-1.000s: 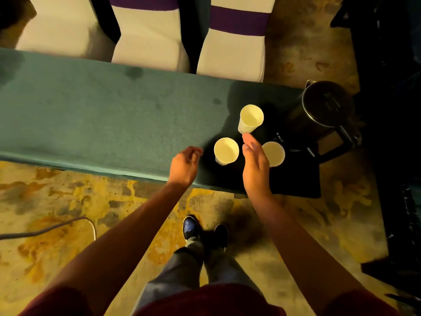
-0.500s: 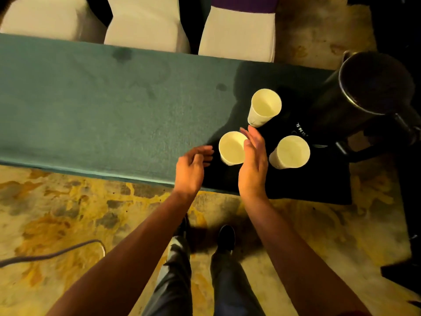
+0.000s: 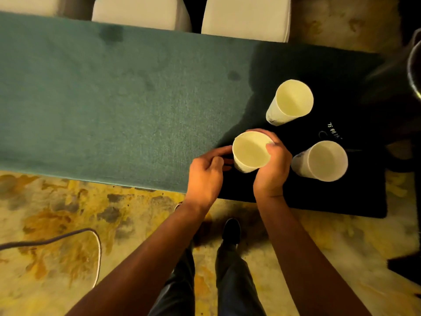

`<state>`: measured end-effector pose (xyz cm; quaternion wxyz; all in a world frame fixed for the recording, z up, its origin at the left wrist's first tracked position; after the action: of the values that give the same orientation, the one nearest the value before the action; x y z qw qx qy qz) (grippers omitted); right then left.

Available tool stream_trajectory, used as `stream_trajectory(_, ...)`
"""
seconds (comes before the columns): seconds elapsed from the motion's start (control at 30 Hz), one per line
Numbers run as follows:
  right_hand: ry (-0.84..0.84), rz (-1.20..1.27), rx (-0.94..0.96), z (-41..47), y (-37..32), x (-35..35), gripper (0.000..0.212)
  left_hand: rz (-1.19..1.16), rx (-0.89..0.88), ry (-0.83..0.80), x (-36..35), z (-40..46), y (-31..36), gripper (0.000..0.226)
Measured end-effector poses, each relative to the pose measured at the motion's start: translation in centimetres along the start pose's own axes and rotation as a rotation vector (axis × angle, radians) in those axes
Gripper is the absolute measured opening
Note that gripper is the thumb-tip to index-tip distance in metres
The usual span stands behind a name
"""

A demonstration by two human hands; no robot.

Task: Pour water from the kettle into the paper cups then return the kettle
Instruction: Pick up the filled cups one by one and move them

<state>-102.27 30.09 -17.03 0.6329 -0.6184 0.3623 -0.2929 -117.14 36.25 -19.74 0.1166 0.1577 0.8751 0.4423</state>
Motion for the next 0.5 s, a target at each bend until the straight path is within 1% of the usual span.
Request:
stream_trajectory(0.07, -0.015, 0.012, 0.022, 0.4, -1.0, -0.3, 0.038, -0.07, 0.022, 0.0, -0.2, 0.2, 0.2, 0.044)
stream_trajectory(0.1, -0.018, 0.023, 0.037, 0.4, -1.6, -0.4, 0.036, -0.133, 0.061, -0.001, -0.4, 0.3, 0.2, 0.043)
stream_trajectory(0.17, -0.045, 0.041, 0.095, 0.5, -2.9, -1.0, 0.034, -0.352, 0.216, -0.032, -1.2, 0.7, -0.2, 0.039)
stream_trajectory(0.23, -0.087, 0.057, 0.141, 0.3, -4.1, -1.8, 0.04, -0.6, 0.375, -0.121, -2.7, 0.6, 0.0, 0.033)
stream_trajectory(0.27, -0.104, 0.072, 0.161, 0.2, -4.7, -2.3, 0.042, -0.714, 0.427, -0.171, -3.5, 0.4, 0.4, 0.029)
stream_trajectory(0.37, -0.191, 0.116, 0.194, 0.1, -6.3, -4.5, 0.047, -0.924, 0.478, -0.247, -4.8, -0.3, 2.4, 0.026)
stream_trajectory(0.43, -0.221, 0.133, 0.179, 0.0, -7.1, -5.6, 0.049, -0.977, 0.487, -0.244, -5.1, -0.5, 3.1, 0.028)
stream_trajectory(0.5, -0.224, 0.167, 0.172, 0.0, -7.5, -6.3, 0.049, -0.987, 0.488, -0.208, -4.3, -0.5, 3.9, 0.028)
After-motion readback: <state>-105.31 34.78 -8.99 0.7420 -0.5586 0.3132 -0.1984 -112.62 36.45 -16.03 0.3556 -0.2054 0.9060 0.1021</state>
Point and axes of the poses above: each hand's wrist, its own z-axis towards the middle knuckle, its own x-axis out of the back of the hand, y = z × x, the point moved 8 cm from there along z, towards the middle knuckle, and after that the axes turned 9 degrees about x, right-handed, at the moved point
